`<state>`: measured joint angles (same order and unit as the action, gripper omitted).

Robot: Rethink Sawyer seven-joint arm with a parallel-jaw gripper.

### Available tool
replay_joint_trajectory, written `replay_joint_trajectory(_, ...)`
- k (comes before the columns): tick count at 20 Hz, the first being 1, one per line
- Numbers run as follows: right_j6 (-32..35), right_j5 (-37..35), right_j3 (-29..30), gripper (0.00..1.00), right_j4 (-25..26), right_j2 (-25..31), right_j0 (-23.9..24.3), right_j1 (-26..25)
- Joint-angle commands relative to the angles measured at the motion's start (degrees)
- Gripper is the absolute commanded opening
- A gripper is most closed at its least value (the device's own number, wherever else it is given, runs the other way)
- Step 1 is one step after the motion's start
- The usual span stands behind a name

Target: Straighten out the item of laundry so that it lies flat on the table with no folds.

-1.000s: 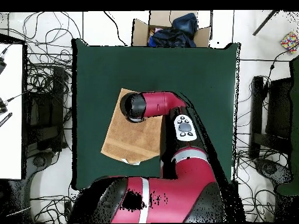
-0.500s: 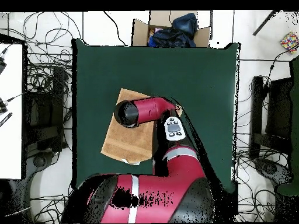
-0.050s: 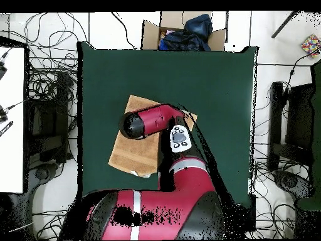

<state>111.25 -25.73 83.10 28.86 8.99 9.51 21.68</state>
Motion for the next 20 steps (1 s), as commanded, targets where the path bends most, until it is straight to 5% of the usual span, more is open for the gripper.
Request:
replay_joint_trajectory(1,-3.96,22.82,-0.51,1.0,12.08,6.32,1.77,-12.87)
replay_joint_trajectory(10,-1.74,27.99,-0.96,1.0,18.46,11.9,6.05,-16.19)
replay_joint_trajectory(20,5.77,34.07,-7.18,1.0,14.72,3.63,-2.05,-20.13)
